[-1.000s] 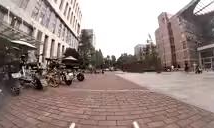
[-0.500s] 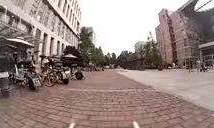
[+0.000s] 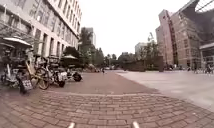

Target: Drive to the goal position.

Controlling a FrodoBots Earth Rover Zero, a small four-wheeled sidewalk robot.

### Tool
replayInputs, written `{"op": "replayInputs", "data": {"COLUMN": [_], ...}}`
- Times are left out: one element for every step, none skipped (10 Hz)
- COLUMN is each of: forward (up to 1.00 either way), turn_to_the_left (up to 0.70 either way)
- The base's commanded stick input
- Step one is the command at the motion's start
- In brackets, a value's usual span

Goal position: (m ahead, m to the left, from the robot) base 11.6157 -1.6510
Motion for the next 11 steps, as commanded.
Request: {"op": "replayInputs", "data": {"forward": [0.70, 0.70, 0.70, 0.70, 0.70, 0.70, 0.70, 0.70, 0.70, 0.70, 0.70], "turn_to_the_left": [0.00, 0.00, 0.00, 0.00, 0.00, 0.00, 0.00, 0.00, 0.00, 0.00, 0.00]}}
